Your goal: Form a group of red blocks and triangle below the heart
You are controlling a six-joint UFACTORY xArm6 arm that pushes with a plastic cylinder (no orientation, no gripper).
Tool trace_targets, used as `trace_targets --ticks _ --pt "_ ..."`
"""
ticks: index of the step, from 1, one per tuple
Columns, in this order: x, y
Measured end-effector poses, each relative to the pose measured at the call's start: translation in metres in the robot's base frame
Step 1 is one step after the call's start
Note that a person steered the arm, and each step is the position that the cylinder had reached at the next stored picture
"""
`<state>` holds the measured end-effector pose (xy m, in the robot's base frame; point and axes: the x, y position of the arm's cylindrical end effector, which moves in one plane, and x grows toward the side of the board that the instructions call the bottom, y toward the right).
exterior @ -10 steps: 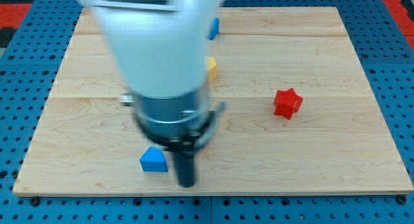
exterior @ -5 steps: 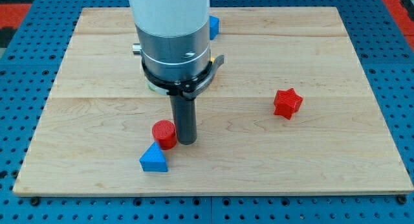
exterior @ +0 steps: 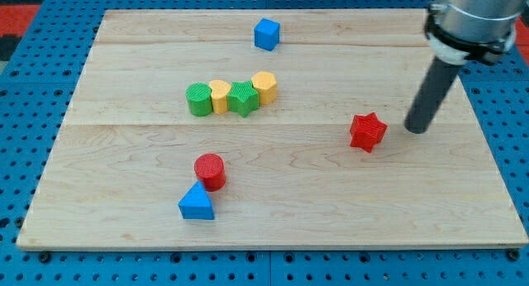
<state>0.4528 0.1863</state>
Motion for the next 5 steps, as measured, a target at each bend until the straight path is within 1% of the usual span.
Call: trace_targets --ticks 1,2,3,4,5 --pt "0.009 -0.067" --pt "0.034 -0.125" --pt "0.061 -0.172" --pt "0.076 -0.218" --pt "0.065 -0.189"
